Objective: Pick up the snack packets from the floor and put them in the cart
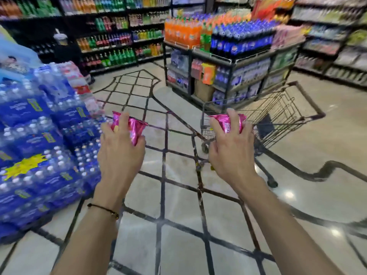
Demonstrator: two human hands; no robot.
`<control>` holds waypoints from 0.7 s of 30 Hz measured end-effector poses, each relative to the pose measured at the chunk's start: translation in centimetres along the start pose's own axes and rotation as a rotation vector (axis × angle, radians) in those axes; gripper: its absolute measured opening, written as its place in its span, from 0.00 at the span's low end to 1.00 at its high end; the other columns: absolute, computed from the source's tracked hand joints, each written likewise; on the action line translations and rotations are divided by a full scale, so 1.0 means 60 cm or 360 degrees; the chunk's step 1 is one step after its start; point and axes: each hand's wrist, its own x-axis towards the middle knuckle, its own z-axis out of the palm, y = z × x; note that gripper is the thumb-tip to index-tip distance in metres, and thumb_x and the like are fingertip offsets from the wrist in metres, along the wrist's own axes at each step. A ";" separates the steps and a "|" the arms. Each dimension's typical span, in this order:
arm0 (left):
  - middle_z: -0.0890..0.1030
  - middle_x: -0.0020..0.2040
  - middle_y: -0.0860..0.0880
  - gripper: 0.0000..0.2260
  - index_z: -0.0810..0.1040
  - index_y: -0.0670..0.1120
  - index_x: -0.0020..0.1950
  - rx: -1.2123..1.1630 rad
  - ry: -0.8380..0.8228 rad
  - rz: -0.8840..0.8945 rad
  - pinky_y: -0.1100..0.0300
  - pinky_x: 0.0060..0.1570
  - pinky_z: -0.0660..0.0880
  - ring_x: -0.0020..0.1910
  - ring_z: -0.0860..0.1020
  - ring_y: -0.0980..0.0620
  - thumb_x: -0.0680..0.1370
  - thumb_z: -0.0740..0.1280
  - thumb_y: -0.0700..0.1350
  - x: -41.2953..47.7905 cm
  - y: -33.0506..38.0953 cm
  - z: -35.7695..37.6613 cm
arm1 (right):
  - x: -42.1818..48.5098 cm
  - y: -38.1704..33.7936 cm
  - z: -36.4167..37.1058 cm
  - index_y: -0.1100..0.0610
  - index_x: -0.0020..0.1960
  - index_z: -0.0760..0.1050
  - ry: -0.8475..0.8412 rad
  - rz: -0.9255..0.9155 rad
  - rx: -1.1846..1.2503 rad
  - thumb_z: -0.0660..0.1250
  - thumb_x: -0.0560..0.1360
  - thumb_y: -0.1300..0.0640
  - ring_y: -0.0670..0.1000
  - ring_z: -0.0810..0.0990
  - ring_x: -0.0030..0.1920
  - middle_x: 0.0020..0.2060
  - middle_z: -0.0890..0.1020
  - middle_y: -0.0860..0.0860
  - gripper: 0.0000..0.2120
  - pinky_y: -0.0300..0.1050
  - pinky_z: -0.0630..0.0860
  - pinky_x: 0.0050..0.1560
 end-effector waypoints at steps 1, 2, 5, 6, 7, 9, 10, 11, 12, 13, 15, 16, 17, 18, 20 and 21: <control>0.67 0.63 0.38 0.29 0.61 0.53 0.77 -0.0021 -0.0028 0.0061 0.41 0.48 0.73 0.57 0.74 0.33 0.79 0.68 0.52 0.008 0.033 0.026 | 0.006 0.037 0.000 0.47 0.74 0.63 -0.0006 0.0057 -0.0019 0.66 0.75 0.55 0.70 0.65 0.66 0.77 0.59 0.60 0.28 0.67 0.72 0.62; 0.68 0.63 0.38 0.29 0.61 0.53 0.77 -0.0038 -0.0051 0.0116 0.44 0.46 0.71 0.56 0.74 0.33 0.79 0.68 0.52 0.016 0.065 0.049 | 0.012 0.071 0.002 0.47 0.74 0.63 -0.0014 0.0110 -0.0039 0.67 0.75 0.55 0.70 0.65 0.67 0.77 0.59 0.60 0.29 0.68 0.72 0.62; 0.68 0.63 0.39 0.29 0.61 0.54 0.78 -0.0070 -0.0124 0.0247 0.46 0.45 0.70 0.55 0.73 0.35 0.79 0.68 0.53 0.042 0.146 0.118 | 0.035 0.161 0.014 0.46 0.74 0.63 -0.0041 0.0263 -0.0064 0.67 0.75 0.54 0.71 0.64 0.69 0.78 0.57 0.59 0.29 0.69 0.71 0.64; 0.68 0.63 0.39 0.29 0.61 0.54 0.78 -0.0080 -0.0154 0.0291 0.45 0.46 0.71 0.56 0.73 0.35 0.79 0.68 0.52 0.052 0.171 0.138 | 0.043 0.187 0.020 0.45 0.75 0.62 -0.0047 0.0312 -0.0070 0.66 0.75 0.54 0.71 0.63 0.69 0.78 0.56 0.59 0.30 0.69 0.70 0.65; 0.68 0.63 0.39 0.29 0.61 0.54 0.78 -0.0092 -0.0178 0.0328 0.44 0.47 0.72 0.57 0.73 0.35 0.79 0.68 0.52 0.063 0.193 0.159 | 0.053 0.212 0.028 0.45 0.75 0.61 -0.0045 0.0358 -0.0081 0.66 0.76 0.54 0.71 0.64 0.69 0.78 0.56 0.59 0.30 0.69 0.71 0.65; 0.69 0.62 0.40 0.29 0.61 0.54 0.79 -0.0134 -0.0201 0.0389 0.46 0.48 0.70 0.57 0.73 0.35 0.79 0.68 0.52 0.091 0.233 0.204 | 0.078 0.254 0.047 0.44 0.74 0.61 -0.0046 0.0445 -0.0095 0.66 0.76 0.55 0.70 0.64 0.68 0.79 0.55 0.58 0.29 0.68 0.72 0.63; 0.69 0.62 0.40 0.29 0.61 0.54 0.79 -0.0156 -0.0210 0.0422 0.47 0.47 0.69 0.57 0.73 0.36 0.80 0.68 0.53 0.109 0.252 0.227 | 0.094 0.273 0.058 0.44 0.74 0.61 -0.0054 0.0474 -0.0104 0.67 0.76 0.55 0.69 0.65 0.68 0.79 0.56 0.58 0.29 0.68 0.72 0.63; 0.69 0.62 0.40 0.29 0.61 0.55 0.79 -0.0176 -0.0223 0.0452 0.47 0.46 0.69 0.58 0.73 0.36 0.80 0.67 0.54 0.130 0.269 0.252 | 0.115 0.292 0.070 0.45 0.73 0.62 -0.0058 0.0490 -0.0121 0.67 0.75 0.55 0.69 0.65 0.68 0.78 0.56 0.58 0.29 0.68 0.73 0.62; 0.68 0.63 0.40 0.29 0.61 0.55 0.79 -0.0200 -0.0241 0.0474 0.46 0.46 0.70 0.58 0.73 0.36 0.80 0.67 0.54 0.154 0.287 0.278 | 0.139 0.310 0.083 0.45 0.73 0.63 -0.0054 0.0503 -0.0144 0.67 0.75 0.55 0.69 0.65 0.68 0.78 0.57 0.59 0.28 0.67 0.74 0.61; 0.68 0.63 0.40 0.29 0.60 0.55 0.79 -0.0223 -0.0259 0.0490 0.45 0.47 0.72 0.58 0.73 0.35 0.80 0.67 0.54 0.179 0.302 0.303 | 0.164 0.327 0.095 0.46 0.73 0.63 -0.0049 0.0519 -0.0162 0.67 0.75 0.55 0.69 0.65 0.67 0.78 0.57 0.59 0.28 0.67 0.74 0.60; 0.68 0.64 0.40 0.29 0.60 0.55 0.79 -0.0258 -0.0294 0.0531 0.43 0.49 0.74 0.58 0.74 0.36 0.80 0.67 0.54 0.229 0.330 0.353 | 0.219 0.353 0.119 0.46 0.73 0.63 -0.0047 0.0563 -0.0175 0.66 0.75 0.54 0.70 0.65 0.67 0.77 0.58 0.59 0.27 0.66 0.74 0.60; 0.68 0.64 0.41 0.29 0.61 0.55 0.79 -0.0274 -0.0310 0.0547 0.42 0.50 0.74 0.58 0.74 0.36 0.80 0.68 0.53 0.254 0.345 0.375 | 0.249 0.364 0.130 0.46 0.73 0.62 -0.0057 0.0579 -0.0176 0.66 0.75 0.54 0.71 0.65 0.68 0.78 0.57 0.59 0.27 0.67 0.74 0.61; 0.68 0.63 0.41 0.29 0.61 0.55 0.78 -0.0290 -0.0329 0.0559 0.42 0.50 0.75 0.58 0.74 0.36 0.79 0.68 0.53 0.281 0.359 0.399 | 0.279 0.373 0.140 0.46 0.73 0.62 -0.0072 0.0586 -0.0175 0.65 0.76 0.53 0.71 0.64 0.68 0.78 0.57 0.59 0.28 0.67 0.73 0.61; 0.69 0.63 0.41 0.29 0.62 0.55 0.78 -0.0302 -0.0356 0.0570 0.43 0.50 0.75 0.57 0.74 0.36 0.79 0.68 0.53 0.306 0.373 0.421 | 0.308 0.381 0.150 0.46 0.74 0.61 -0.0089 0.0589 -0.0173 0.65 0.76 0.53 0.71 0.64 0.69 0.78 0.57 0.59 0.28 0.67 0.73 0.62; 0.69 0.61 0.42 0.29 0.61 0.55 0.79 -0.0316 -0.0408 0.0609 0.46 0.47 0.74 0.55 0.75 0.37 0.79 0.68 0.54 0.356 0.404 0.467 | 0.364 0.401 0.168 0.46 0.74 0.61 -0.0101 0.0597 -0.0178 0.65 0.75 0.54 0.71 0.64 0.69 0.78 0.57 0.59 0.29 0.67 0.73 0.63; 0.69 0.61 0.43 0.30 0.61 0.55 0.79 -0.0322 -0.0433 0.0623 0.49 0.45 0.73 0.55 0.75 0.38 0.80 0.67 0.55 0.380 0.422 0.489 | 0.390 0.413 0.176 0.46 0.75 0.61 -0.0103 0.0605 -0.0182 0.64 0.75 0.54 0.71 0.64 0.69 0.78 0.57 0.59 0.30 0.67 0.73 0.63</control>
